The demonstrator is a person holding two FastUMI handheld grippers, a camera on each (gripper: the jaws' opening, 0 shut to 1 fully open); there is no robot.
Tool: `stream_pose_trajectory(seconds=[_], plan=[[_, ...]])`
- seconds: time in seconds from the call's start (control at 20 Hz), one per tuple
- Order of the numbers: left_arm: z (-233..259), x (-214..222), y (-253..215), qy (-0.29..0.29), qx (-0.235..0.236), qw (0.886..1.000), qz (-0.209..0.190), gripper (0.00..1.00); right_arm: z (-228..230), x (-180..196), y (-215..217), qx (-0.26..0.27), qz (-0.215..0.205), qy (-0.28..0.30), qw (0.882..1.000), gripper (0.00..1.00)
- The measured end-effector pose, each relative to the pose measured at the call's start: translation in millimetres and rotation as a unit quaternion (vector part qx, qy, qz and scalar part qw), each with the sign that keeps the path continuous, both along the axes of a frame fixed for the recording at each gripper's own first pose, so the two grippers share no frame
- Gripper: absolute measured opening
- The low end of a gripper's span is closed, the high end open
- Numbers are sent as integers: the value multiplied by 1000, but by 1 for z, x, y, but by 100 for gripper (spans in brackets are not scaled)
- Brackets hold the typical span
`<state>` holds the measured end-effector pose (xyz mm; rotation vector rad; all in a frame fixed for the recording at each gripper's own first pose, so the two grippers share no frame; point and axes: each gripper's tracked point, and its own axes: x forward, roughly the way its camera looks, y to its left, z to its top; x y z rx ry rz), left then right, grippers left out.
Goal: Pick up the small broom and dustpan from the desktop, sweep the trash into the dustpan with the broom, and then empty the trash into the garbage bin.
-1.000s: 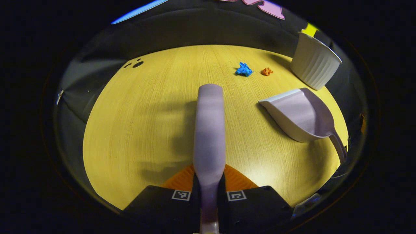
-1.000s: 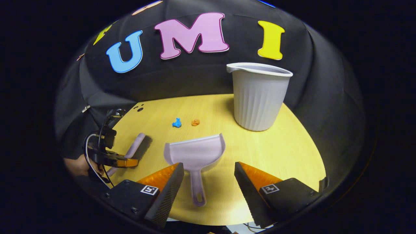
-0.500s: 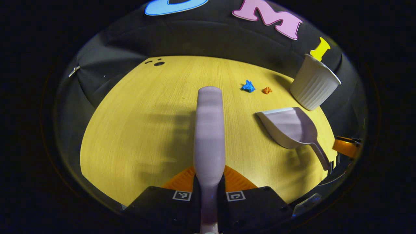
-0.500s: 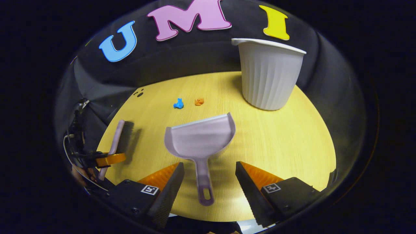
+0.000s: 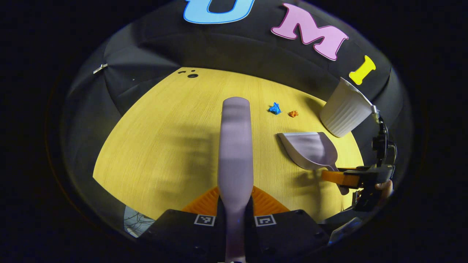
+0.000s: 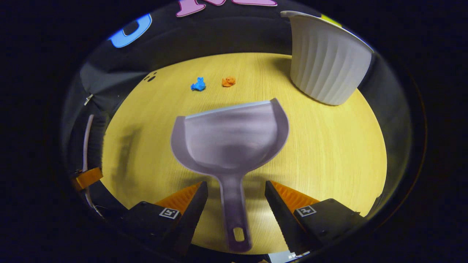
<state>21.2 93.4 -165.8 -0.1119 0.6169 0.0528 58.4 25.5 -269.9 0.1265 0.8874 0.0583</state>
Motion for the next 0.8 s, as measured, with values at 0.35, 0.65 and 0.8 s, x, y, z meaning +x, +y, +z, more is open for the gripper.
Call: stream_pose_trajectory(seconds=[0.35,0.65,0.8], plan=[[7,13,14,11,14,999,38,26,-19,16,-5,-54,-4,20,998,80],[18,48,-7,12,25,999,21,24,-18,23,2,-56,31,4,998,41],[20,70,-17,21,36,999,1,27,-17,21,2,-38,68,6,997,39]])
